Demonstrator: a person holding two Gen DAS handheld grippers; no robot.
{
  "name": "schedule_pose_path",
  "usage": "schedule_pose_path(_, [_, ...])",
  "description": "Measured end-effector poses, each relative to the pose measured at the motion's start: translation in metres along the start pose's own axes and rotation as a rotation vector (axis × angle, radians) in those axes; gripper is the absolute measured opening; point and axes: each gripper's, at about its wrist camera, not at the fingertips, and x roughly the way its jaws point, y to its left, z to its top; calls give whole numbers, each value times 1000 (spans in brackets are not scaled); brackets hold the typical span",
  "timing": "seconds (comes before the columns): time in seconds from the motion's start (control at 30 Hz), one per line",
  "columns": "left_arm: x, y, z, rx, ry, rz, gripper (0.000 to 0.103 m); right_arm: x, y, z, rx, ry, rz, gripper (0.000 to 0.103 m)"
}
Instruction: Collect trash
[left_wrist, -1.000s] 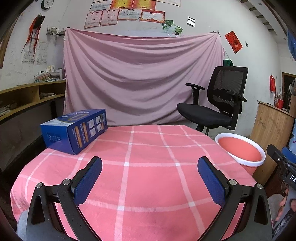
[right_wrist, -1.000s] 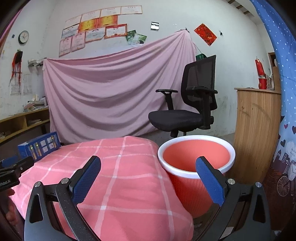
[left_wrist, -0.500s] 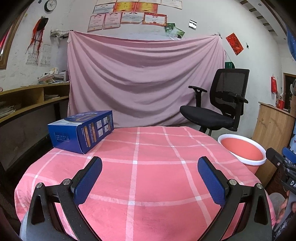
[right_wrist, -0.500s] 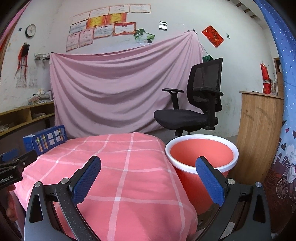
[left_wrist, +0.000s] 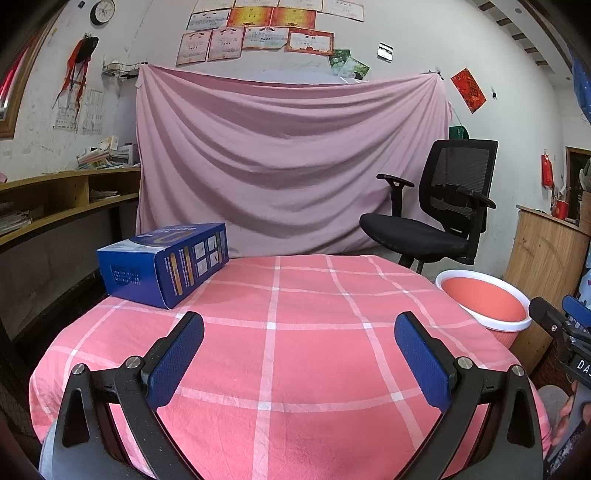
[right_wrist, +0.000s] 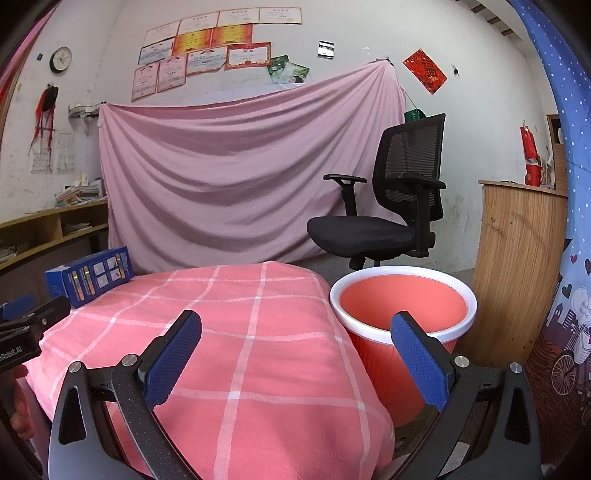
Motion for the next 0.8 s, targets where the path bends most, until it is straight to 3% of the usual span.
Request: schedule_pose_path(0.8, [-2, -3, -1, 8, -1, -3, 101, 1, 0, -1, 2, 1, -1, 103])
